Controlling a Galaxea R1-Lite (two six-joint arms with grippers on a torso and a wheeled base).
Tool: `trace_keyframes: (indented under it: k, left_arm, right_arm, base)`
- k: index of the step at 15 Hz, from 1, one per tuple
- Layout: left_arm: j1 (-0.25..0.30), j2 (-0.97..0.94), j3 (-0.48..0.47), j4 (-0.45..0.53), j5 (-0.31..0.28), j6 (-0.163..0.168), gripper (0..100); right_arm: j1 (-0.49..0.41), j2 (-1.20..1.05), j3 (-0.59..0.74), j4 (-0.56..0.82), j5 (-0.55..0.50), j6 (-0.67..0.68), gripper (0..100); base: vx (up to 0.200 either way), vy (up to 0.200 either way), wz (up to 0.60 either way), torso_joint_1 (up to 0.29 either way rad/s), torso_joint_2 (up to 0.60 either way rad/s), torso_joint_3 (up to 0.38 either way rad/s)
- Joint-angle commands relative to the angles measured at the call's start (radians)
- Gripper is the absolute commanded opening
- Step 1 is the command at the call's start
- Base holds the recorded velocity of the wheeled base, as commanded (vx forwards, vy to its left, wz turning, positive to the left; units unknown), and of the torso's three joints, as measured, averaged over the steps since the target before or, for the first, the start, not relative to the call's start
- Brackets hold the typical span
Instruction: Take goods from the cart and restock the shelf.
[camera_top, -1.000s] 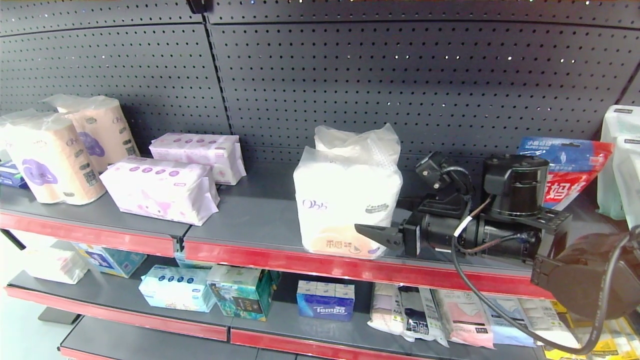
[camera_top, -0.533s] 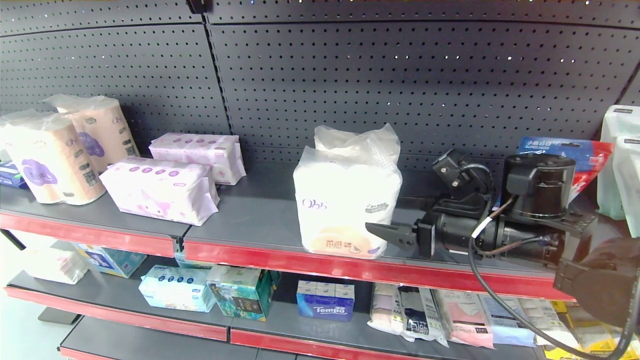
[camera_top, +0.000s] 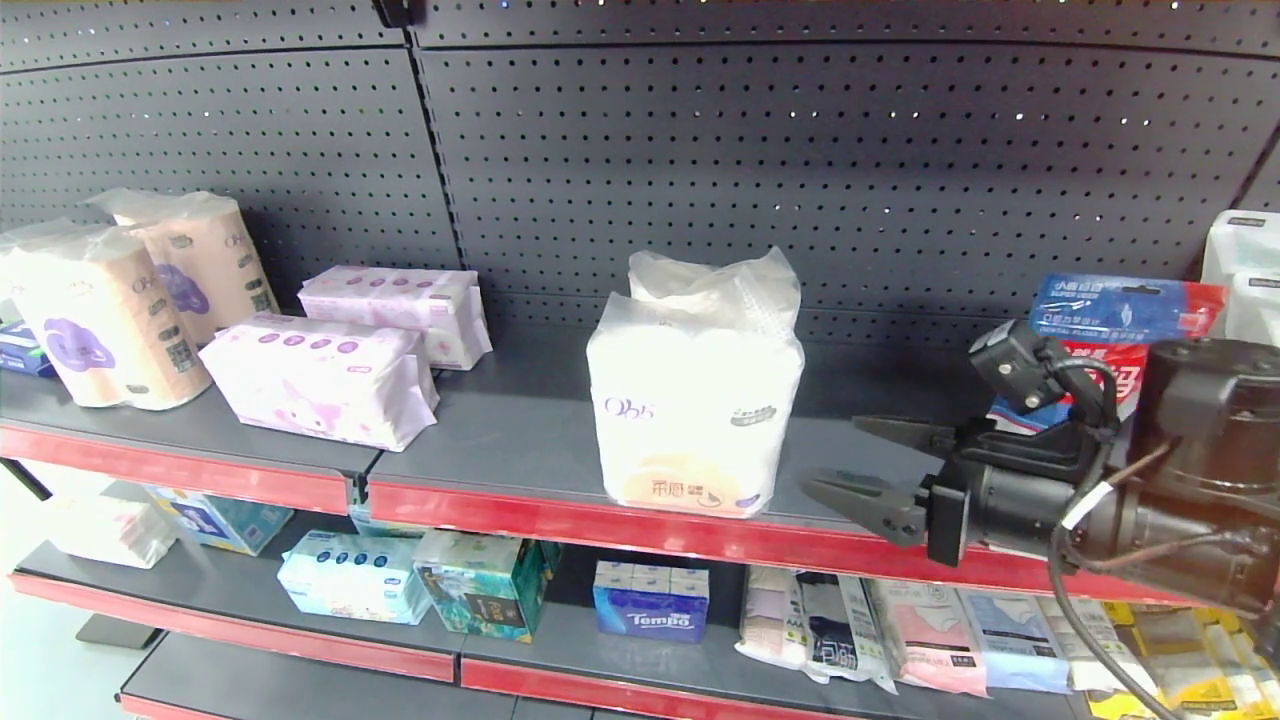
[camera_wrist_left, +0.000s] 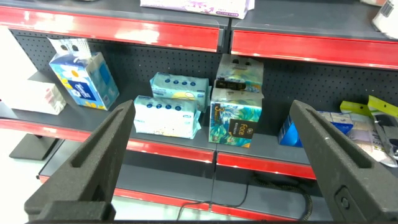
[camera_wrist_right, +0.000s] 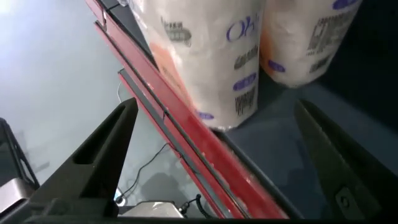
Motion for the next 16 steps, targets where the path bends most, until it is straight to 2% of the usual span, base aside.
trace_keyframes:
  k: [1,5,7,8,9,12,13,16]
  left_arm:
    - [0.000,0.000,0.000,0.000,0.000,0.000,100]
    - [0.000,0.000,0.000,0.000,0.000,0.000,100]
    - [0.000,0.001,0.000,0.000,0.000,0.000,100]
    - [0.000,0.000,0.000,0.000,0.000,0.000,100]
    - [0.000,0.001,0.000,0.000,0.000,0.000,100]
    - [0.000,0.000,0.000,0.000,0.000,0.000,100]
    - [0.000,0.001,0.000,0.000,0.000,0.000,100]
    - [0.000,0.001,0.000,0.000,0.000,0.000,100]
  right_arm:
    - [-0.025,-0.129,0.034,0.074,-0.030,-0.004,100]
    - [-0.136,-0.349,0.037,0.324,-0.099,-0.012,100]
    - [-0.194,-0.543,0.006,0.559,-0.193,-0.047,100]
    - [-0.212,-0.612,0.023,0.657,-0.245,-0.075,100]
    - [-0.215,-0.668,0.057,0.724,-0.251,-0.075,100]
    - [-0.277,-0.855,0.170,0.783,-0.274,-0.052,100]
    - [-0.281,-0.905,0.192,0.835,-0.314,-0.052,100]
    - [-0.283,-0.961,0.193,0.924,-0.360,-0.043,100]
  base:
    - [0.000,0.000,0.00,0.000,0.00,0.000]
    - [0.000,0.000,0.00,0.000,0.00,0.000]
    - [0.000,0.000,0.00,0.000,0.00,0.000]
    - [0.000,0.000,0.00,0.000,0.00,0.000]
    - [0.000,0.000,0.00,0.000,0.00,0.000]
    - [0.000,0.000,0.00,0.000,0.00,0.000]
    - [0.000,0.000,0.00,0.000,0.00,0.000]
    - [0.000,0.000,0.00,0.000,0.00,0.000]
